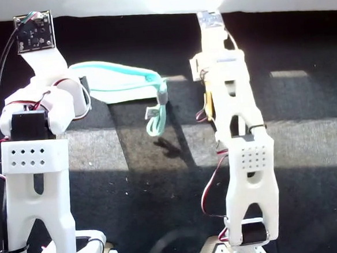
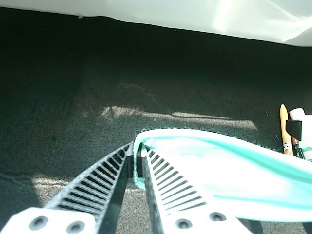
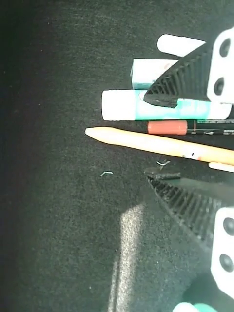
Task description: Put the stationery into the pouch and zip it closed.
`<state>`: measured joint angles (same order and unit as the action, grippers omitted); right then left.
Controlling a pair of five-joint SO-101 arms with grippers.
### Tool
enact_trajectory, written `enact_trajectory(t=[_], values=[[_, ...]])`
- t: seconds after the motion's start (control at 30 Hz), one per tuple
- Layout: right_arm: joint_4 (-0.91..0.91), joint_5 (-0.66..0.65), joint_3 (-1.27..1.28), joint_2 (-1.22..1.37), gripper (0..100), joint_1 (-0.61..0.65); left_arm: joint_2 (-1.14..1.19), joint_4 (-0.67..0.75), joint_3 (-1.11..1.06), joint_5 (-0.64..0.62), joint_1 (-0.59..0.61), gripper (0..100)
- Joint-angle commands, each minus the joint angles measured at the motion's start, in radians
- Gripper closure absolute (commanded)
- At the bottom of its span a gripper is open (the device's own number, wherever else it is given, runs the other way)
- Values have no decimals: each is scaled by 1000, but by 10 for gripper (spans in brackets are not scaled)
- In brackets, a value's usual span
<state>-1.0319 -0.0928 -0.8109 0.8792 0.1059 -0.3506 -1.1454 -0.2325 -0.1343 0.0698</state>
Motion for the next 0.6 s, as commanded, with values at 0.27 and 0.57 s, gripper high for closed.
enact_trajectory(t=[0.27,0.57], values=[[-153,9,-429,275,793,-22,8,3,-58,5,5,991],[-222,8,-456,325,784,-21,8,0,-58,5,7,991]])
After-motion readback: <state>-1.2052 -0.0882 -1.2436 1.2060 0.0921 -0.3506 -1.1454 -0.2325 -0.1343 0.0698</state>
